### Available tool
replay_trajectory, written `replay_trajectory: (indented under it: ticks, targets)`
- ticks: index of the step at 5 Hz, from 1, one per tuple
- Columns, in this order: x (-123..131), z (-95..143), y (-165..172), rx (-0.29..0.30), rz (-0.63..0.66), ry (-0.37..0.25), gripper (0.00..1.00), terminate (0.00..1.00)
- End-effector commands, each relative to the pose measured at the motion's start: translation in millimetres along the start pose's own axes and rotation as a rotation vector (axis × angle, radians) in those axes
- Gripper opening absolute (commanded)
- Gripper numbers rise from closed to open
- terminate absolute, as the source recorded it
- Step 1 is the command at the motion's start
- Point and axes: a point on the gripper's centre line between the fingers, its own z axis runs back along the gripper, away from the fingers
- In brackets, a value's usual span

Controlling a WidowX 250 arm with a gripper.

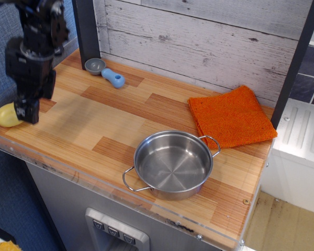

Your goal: Move yellow ball to the left bottom of the table

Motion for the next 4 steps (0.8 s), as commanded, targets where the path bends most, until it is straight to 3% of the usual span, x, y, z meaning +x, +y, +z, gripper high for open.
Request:
replay_trajectory:
  ticks: [1, 2, 4]
  targets:
    - [7.3, 65.5, -24.4, -0.195, -0.010, 0.004, 1.00, 0.00]
    - [4.4, 86.3, -21.4, -0.232, -0.034, 0.019, 1.00, 0.00]
    - [4.4, 86.3, -21.4, -0.232, -0.034, 0.019, 1.00, 0.00]
